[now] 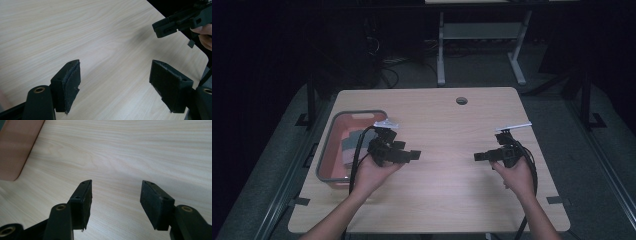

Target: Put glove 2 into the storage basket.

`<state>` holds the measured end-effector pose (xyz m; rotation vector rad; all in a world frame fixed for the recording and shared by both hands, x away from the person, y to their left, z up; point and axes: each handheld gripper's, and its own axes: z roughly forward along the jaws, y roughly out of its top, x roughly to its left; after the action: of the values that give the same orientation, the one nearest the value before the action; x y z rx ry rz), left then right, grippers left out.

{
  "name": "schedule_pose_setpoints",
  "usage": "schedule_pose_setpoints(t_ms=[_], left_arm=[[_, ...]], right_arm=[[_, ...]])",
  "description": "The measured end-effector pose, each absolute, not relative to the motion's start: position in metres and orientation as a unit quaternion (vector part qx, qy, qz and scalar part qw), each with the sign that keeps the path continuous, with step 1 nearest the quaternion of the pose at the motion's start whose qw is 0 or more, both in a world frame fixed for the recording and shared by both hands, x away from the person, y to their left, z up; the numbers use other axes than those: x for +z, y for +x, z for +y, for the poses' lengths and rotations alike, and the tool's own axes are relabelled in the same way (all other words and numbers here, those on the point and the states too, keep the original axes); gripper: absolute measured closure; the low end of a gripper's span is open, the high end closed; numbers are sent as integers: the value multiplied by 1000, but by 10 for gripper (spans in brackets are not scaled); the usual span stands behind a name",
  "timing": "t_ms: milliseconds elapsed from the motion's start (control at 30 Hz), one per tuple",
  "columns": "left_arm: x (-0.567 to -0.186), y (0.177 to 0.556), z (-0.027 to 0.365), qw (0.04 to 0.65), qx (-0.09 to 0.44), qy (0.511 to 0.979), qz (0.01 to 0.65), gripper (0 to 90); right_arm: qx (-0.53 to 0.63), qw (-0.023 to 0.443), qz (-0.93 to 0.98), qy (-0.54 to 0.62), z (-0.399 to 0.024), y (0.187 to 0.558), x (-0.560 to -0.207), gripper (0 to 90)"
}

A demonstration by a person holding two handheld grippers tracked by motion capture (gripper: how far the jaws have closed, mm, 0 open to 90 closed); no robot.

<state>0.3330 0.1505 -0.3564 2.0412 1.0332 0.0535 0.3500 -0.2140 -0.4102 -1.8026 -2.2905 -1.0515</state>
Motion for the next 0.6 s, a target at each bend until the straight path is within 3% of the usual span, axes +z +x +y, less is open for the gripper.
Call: schedule_pose_setpoints(t_ms=[600], left_arm=[[-376,318,129,416,8,821,391,242]], right_arm=[[-331,22,-731,-596,-235,334,-428,424]])
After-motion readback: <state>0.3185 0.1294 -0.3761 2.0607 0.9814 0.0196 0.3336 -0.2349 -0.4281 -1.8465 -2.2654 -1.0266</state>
